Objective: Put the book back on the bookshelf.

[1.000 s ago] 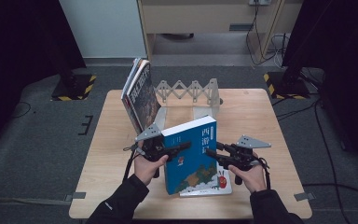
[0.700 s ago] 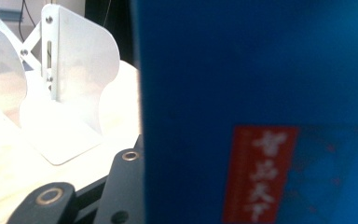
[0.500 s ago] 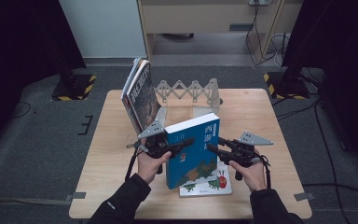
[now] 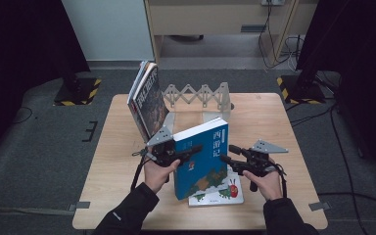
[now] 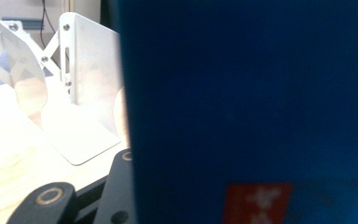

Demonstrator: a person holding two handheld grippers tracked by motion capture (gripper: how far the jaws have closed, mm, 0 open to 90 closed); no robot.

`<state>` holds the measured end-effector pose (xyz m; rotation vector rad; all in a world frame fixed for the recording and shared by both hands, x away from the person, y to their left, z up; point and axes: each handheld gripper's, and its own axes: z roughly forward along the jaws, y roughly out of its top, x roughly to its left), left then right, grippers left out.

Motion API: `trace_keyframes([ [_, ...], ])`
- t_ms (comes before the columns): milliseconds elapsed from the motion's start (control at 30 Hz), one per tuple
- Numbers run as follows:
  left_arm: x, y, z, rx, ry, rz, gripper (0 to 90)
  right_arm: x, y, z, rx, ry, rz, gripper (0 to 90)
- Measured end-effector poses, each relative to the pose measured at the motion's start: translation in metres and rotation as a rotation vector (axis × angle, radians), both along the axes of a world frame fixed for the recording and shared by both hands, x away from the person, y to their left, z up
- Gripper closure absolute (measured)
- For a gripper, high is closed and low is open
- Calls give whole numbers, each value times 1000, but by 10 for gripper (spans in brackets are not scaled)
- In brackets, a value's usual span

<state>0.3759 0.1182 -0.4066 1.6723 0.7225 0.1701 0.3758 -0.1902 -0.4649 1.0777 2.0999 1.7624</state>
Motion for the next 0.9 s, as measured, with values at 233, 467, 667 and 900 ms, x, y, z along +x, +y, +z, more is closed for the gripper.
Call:
trace_keyframes([
  [233, -1, 4, 13, 0, 18, 3, 606, 3, -25, -12, -185, 57, -156, 288],
  [467, 0, 19, 25, -22, 28, 44, 605, 6, -43, -27, -349, 141, -264, 262],
  [667, 3, 35, 33, -22, 30, 107, 603, 9, -58, -38, -457, 193, -339, 240],
  [900, 7, 47, 44, 6, 22, 165, 603, 14, -71, -54, -555, 282, -374, 199],
])
